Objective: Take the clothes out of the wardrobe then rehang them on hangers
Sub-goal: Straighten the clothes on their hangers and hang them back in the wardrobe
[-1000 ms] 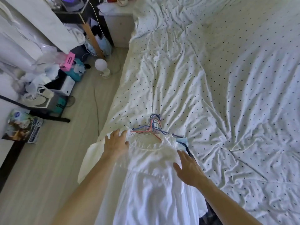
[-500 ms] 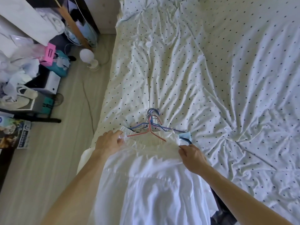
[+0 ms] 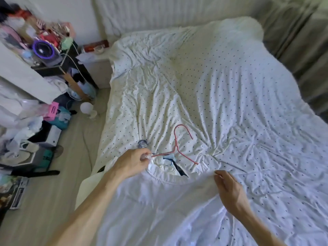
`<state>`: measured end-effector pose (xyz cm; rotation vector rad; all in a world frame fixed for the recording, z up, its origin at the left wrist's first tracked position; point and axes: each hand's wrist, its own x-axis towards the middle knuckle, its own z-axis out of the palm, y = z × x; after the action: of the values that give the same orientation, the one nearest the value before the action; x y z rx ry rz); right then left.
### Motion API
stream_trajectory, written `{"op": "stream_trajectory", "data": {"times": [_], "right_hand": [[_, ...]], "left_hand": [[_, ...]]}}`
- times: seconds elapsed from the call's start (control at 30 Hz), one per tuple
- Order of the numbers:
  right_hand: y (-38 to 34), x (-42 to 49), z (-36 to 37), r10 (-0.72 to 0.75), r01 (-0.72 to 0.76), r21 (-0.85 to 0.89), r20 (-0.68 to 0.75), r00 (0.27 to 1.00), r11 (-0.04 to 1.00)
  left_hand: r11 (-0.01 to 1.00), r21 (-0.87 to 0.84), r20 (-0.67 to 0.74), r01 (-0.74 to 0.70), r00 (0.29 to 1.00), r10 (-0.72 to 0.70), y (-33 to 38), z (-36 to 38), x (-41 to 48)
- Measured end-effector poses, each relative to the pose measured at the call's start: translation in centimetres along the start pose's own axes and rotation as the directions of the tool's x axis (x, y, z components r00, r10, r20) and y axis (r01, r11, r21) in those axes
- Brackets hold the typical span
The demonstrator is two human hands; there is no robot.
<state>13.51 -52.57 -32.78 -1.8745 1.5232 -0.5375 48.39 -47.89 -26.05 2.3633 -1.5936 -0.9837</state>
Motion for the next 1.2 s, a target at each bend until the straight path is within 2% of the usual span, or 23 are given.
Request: {"op": "stream_trajectory", "data": {"times": [0.13,0.2,0.33,0.47,0.63,0.8,1.0,1.03,1.1,1.2], "right_hand": [[5.3,-6.0,-10.7,0.077,-0.067,0.066,-0.169,0.983,0.996],[8.6,-9.9,-16.5,0.096,-0.077,0.073,-0.305,0.947,0.994],[15.1,-18.7,-27.8,0.131,-0.122,0.052,-0.531,0.837,0.991],[21.6,-28.1,-37.3,0.174,-0.228,0.031,-0.746,0.642,0.973],[27.3,-40.3,-46.2,0.260,-0.364,0.117,-0.890,0.374,0.924],[29.8,-51.2,-50.4,0.319,-0.467,0.220,-0.937,0.144,0.856],[31.0,-60.3,-49.0,0.402,-0.613,0.332,-0.915,-0.025,0.717],[31.1,-62.0,-48.3,0.423,-0.634,0.373,-0.903,-0.078,0.678],[31.2,-63.8,-47.4,0.463,-0.657,0.438,-0.874,-0.149,0.614],[31.0,-66.4,-45.8,0.526,-0.627,0.605,-0.780,-0.341,0.491]], "left_hand": [[0.959,0.064,0.052,-0.276,0.961,0.273,15.0,1.3,-4.3],[0.911,0.020,0.133,-0.411,0.905,0.405,23.6,3.7,-6.8],[0.795,-0.154,0.244,-0.586,0.757,0.606,40.5,10.7,-12.0],[0.658,-0.253,0.373,-0.709,0.556,0.743,55.5,18.4,-18.1],[0.479,-0.373,0.482,-0.795,0.276,0.832,68.8,27.1,-27.5],[0.377,-0.466,0.590,-0.801,0.036,0.807,75.6,34.7,-36.0],[0.300,-0.466,0.749,-0.832,-0.190,0.635,80.1,41.1,-43.0],[0.289,-0.471,0.775,-0.833,-0.236,0.586,80.6,42.7,-44.4],[0.307,-0.481,0.813,-0.821,-0.286,0.507,81.1,44.9,-46.0],[0.407,-0.487,0.864,-0.772,-0.360,0.351,81.1,49.4,-48.6]]}}
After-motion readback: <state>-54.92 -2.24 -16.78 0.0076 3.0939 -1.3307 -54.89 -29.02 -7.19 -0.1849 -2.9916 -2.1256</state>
